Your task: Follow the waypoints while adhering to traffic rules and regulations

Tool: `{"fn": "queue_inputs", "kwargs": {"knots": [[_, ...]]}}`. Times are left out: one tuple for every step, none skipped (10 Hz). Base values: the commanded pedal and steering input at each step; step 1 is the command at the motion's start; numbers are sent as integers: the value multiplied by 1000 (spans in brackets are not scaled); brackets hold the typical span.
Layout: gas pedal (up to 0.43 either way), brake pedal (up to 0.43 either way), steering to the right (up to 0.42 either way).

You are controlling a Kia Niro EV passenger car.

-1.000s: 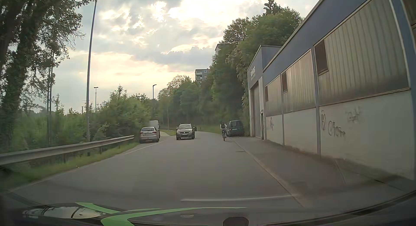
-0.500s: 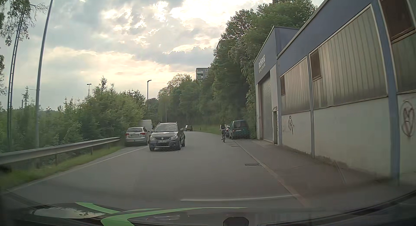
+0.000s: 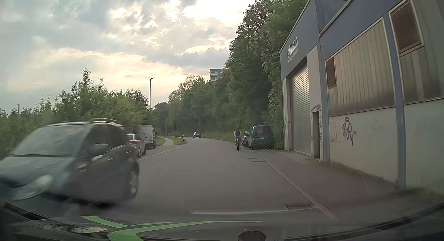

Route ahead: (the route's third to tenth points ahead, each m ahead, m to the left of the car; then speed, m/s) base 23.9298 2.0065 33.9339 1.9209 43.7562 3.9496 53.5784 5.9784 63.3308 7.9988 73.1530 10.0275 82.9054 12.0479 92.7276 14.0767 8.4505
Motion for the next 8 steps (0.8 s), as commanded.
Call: {"fn": "queue_inputs", "kwargs": {"knots": [[59, 0, -19], [39, 0, -23], [39, 0, -28], [39, 0, -31], [39, 0, -33], [39, 0, -33], [47, 0, -33], [59, 0, -33]]}}
